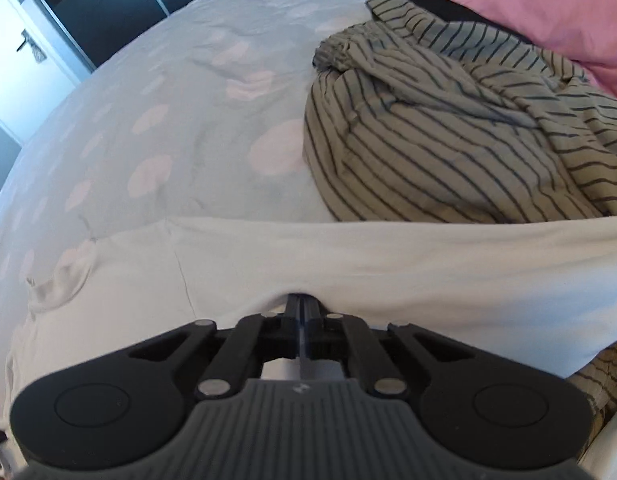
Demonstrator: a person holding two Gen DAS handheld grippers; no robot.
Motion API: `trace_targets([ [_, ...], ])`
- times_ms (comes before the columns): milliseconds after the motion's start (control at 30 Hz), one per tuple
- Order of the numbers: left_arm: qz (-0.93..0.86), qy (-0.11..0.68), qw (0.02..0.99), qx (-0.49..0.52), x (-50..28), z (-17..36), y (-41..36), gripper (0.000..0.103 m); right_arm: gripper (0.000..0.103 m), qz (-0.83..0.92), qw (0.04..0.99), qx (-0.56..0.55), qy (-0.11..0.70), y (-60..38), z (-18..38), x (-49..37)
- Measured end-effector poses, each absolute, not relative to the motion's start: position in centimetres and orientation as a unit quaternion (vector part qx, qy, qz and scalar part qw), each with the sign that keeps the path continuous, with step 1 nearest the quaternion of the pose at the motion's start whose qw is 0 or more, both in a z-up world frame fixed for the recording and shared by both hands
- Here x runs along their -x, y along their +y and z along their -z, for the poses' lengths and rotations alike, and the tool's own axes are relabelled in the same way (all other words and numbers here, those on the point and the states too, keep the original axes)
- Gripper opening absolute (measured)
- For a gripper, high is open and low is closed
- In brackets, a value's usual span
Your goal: Fold clothes
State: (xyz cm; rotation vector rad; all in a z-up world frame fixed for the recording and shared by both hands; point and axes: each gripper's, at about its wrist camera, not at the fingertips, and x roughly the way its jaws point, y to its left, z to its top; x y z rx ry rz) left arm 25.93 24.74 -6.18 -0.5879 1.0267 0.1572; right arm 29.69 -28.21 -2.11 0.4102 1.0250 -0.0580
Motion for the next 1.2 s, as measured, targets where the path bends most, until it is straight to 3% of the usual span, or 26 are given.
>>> trace_targets([
  [67, -0.076, 0.500, 0.822, 0.261, -26.1, 6.7, 24.3, 0.005, 0.003, 0.021, 0.847, -0.189, 0.496, -28.2, 2.4, -29.6],
  [133, -0.074, 0.504, 0.828, 0.236, -26.3, 6.5, 23.7, 0.007, 0.011, 0.010, 0.845, -0.184, 0.502, -28.2, 2.3, -29.4],
  [300, -0.073, 0.515, 0.825, 0.221, -25.8, 5.4, 23.3, 0.034, 0.021, -0.012, 0.850, -0.181, 0.494, -29.3, 0.0, -28.1],
  [367, -0.073, 0.510, 0.833, 0.203, -25.3, 4.6, 22.9, 0.041, 0.031, -0.019, 0.861, -0.171, 0.479, -30.0, -1.6, -27.1],
  [400, -0.071, 0.508, 0.836, 0.196, -25.0, 4.2, 22.6, 0.043, 0.031, -0.022, 0.866, -0.165, 0.471, -30.5, -2.4, -26.5],
  [967, -0.039, 0.475, 0.864, 0.163, -19.9, -2.4, 16.9, 0.048, 0.034, 0.084, 0.906, -0.132, 0.394, -43.8, -7.3, -15.3],
  [1067, -0.037, 0.477, 0.863, 0.161, -19.3, -3.0, 16.0, 0.048, 0.040, 0.105, 0.905, -0.126, 0.392, -44.6, -7.1, -14.4],
  [1200, -0.029, 0.473, 0.864, 0.169, -18.9, -3.8, 14.9, 0.048, 0.040, 0.115, 0.899, -0.114, 0.408, -45.0, -5.7, -14.5],
])
